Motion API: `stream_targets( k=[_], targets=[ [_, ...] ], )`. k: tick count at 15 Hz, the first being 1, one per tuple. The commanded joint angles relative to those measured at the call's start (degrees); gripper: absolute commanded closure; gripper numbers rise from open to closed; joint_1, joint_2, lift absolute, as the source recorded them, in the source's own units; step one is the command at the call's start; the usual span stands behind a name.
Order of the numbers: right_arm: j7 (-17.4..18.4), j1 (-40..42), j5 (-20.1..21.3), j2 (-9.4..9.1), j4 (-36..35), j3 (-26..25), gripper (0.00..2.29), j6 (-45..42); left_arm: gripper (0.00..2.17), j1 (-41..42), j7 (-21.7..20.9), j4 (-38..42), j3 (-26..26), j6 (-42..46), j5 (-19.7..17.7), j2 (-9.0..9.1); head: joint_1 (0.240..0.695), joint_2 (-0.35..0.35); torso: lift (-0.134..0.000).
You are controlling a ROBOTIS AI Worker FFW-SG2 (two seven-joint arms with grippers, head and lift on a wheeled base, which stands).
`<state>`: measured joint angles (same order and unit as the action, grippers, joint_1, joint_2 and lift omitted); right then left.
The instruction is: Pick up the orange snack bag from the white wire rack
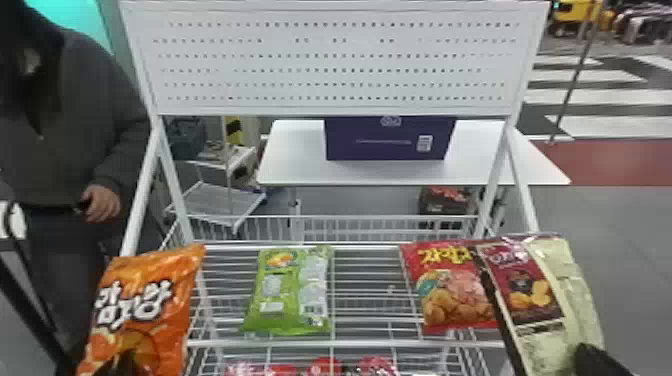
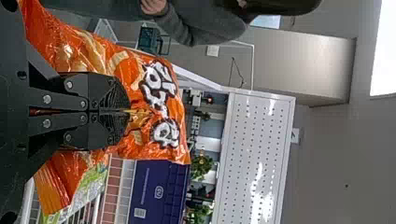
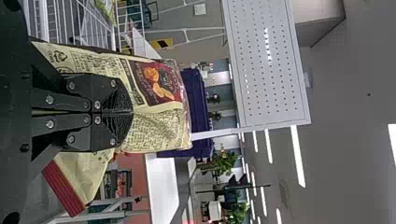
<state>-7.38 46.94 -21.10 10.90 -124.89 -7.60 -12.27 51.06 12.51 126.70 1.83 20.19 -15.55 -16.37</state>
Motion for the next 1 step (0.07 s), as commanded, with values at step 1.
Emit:
stream_targets(
  k=[1],
  targets=[
    [0.0, 0.0, -0.17, 0.0, 0.0, -0.05, 2.26, -0.25, 2.08, 0.0, -0.03, -0.05, 0.02, 0.06, -0.27, 0.11, 0.499, 0.0, 0.0]
  ],
)
